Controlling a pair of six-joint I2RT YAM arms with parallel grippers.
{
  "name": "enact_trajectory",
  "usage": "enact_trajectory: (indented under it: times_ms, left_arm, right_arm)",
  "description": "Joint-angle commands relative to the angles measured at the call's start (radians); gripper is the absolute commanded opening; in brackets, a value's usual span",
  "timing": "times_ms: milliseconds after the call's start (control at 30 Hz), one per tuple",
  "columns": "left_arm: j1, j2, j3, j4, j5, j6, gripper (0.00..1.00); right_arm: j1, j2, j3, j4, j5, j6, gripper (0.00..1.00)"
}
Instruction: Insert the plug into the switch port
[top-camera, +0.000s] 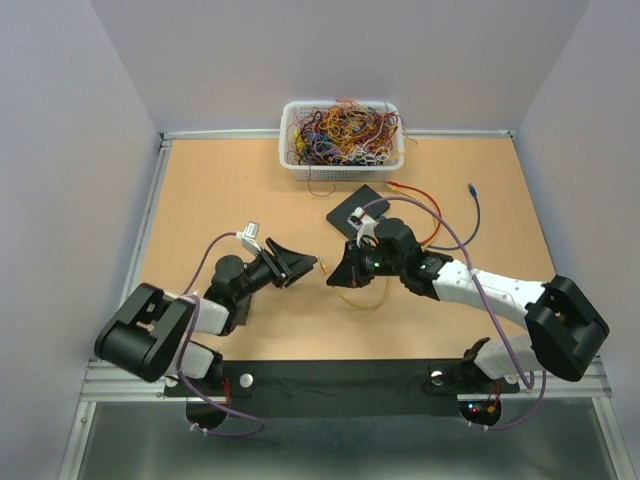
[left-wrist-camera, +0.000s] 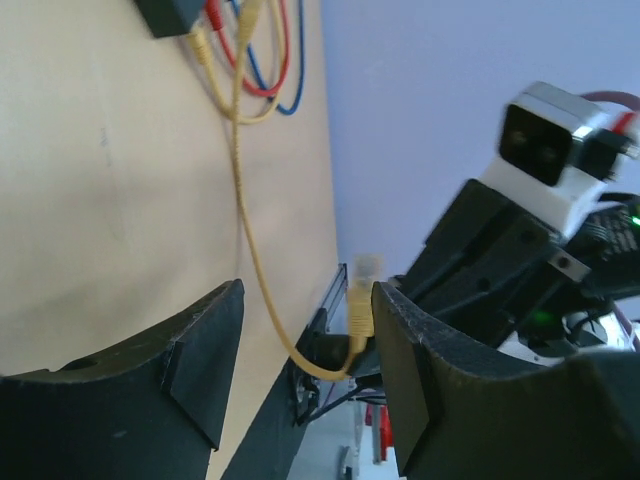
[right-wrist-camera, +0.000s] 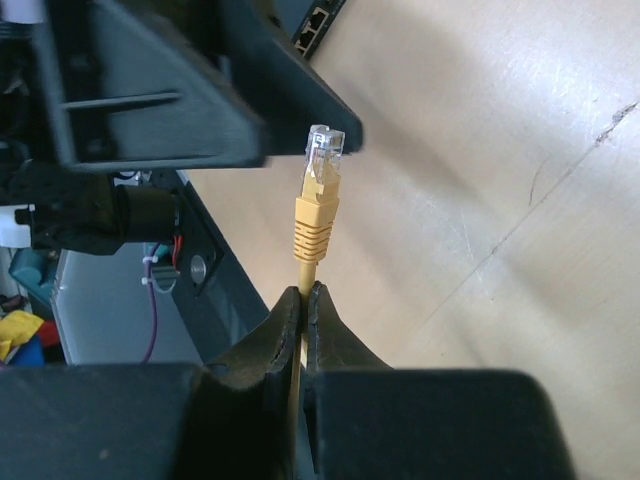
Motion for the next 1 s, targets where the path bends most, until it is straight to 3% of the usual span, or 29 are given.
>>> enact_trajectory:
  times_ms: [0, 33, 167, 267, 433, 533, 700, 967]
  left_arm:
    - [-0.032, -0.181, 0.042, 0.415, -0.063, 0.130, 0.64]
    - [-0.038, -0.222, 0.053, 0.254, -0.097, 0.164, 0.64]
    - [-0.070, -0.406, 0.122, -0.072, -0.180, 0.310, 0.64]
    - [-0.073, -0.433, 0.130, -0.156, -0.204, 0.344, 0.64]
    - [-0.078, -0.418, 0.116, -0.151, -0.195, 0.350, 0.64]
    - [-0.078, -0.433, 0.081, -0.014, -0.172, 0.330, 0.65]
    - [-0.078, -0.494, 0.078, -0.003, -0.160, 0.330, 0.66]
    - [-0.078, -0.553, 0.068, -0.001, -0.145, 0.332, 0.68]
  right_arm:
    - [0.007, 0.018, 0.001, 0.068, 0.010, 0.019, 0.00]
    - [0.005, 0.023, 0.001, 0.068, 0.009, 0.019, 0.00]
    - [0.007, 0.020, -0.005, 0.088, -0.009, 0.024, 0.00]
    - [0.008, 0.006, -0.007, 0.106, -0.028, 0.027, 0.00]
    - [0.007, -0.050, -0.028, 0.177, -0.072, 0.062, 0.00]
    - [0.008, -0.083, -0.064, 0.346, -0.190, 0.139, 0.01]
    - [0.008, -0.084, -0.108, 0.595, -0.351, 0.315, 0.01]
    - [0.008, -0.078, -0.087, 0.697, -0.422, 0.383, 0.00]
